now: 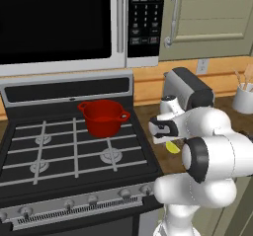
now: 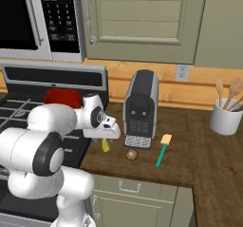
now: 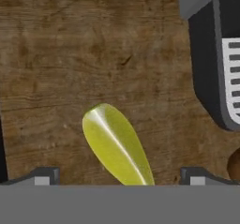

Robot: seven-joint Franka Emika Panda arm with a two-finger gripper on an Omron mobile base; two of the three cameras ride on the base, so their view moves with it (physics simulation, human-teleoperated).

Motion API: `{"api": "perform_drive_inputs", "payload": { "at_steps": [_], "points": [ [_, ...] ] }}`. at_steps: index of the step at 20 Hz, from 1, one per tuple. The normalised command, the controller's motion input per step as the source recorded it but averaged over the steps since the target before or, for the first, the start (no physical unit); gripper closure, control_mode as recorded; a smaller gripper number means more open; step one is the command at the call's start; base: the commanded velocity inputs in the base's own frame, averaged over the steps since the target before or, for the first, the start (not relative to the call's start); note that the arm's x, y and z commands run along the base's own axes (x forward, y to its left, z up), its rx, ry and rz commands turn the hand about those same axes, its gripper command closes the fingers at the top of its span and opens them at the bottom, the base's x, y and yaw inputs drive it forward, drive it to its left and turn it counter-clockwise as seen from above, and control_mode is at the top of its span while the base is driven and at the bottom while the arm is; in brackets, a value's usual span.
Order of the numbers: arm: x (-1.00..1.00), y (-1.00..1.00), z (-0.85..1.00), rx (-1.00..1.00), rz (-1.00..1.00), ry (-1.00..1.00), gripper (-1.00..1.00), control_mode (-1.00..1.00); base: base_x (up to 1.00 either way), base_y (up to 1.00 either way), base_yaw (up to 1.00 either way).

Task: Put the mushroom and lemon wedge in the pot. Retrieve the spatula and lightly stir the vegetables in the pot.

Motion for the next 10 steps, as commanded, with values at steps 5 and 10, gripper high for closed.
{"api": "perform_drive_inputs", "payload": {
  "at_steps": [5,10],
  "points": [
    [0.0,0.0,-0.48,0.0,0.06,0.05,-1.0,-1.0,0.0,0.0,0.0],
    [-0.07,-0.05,-0.47,0.0,0.03,0.0,-1.0,-1.0,0.0,0.0,0.0]
  ]
}}
